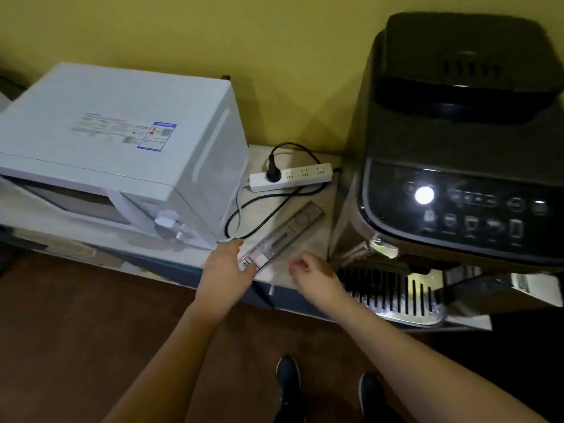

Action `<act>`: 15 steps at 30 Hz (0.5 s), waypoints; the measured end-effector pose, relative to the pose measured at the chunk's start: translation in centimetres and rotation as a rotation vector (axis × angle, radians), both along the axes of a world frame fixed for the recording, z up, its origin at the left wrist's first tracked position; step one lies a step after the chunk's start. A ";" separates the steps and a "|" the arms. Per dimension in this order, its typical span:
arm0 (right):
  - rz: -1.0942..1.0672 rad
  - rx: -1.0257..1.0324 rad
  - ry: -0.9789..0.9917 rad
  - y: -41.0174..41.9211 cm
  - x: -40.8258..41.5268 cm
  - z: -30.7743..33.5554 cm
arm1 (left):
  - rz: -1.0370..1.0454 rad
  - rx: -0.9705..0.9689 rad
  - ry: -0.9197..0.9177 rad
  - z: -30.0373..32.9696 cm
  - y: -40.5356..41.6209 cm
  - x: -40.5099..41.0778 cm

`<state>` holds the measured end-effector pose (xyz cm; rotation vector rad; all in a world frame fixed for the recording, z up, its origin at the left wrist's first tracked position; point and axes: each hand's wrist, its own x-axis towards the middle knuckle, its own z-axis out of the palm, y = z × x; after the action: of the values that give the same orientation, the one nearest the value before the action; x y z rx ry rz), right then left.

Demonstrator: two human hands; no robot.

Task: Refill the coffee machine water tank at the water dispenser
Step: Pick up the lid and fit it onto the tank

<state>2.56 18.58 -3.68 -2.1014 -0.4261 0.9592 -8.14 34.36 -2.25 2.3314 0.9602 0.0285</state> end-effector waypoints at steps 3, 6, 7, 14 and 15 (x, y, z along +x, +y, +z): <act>-0.182 -0.157 0.088 5.4 0.4 -3.4 | -0.164 0.079 0.162 -2.6 1.8 1.3; -0.359 -0.220 0.177 8.3 0.6 -5.6 | -0.265 0.193 0.278 -4.3 2.0 1.8; -0.406 -0.216 0.186 8.7 0.6 -5.9 | -0.271 0.211 0.264 -4.6 2.0 1.8; -0.307 -0.042 -0.170 9.4 -1.1 0.5 | -0.007 -0.133 -0.057 -3.6 2.3 -0.4; -0.280 0.014 -0.254 9.4 -1.5 2.5 | 0.044 -0.176 -0.139 -2.5 2.1 -0.4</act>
<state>1.07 28.00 -1.17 -2.2066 -0.2537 0.5292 -8.58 36.46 -4.72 2.1185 0.9069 0.1172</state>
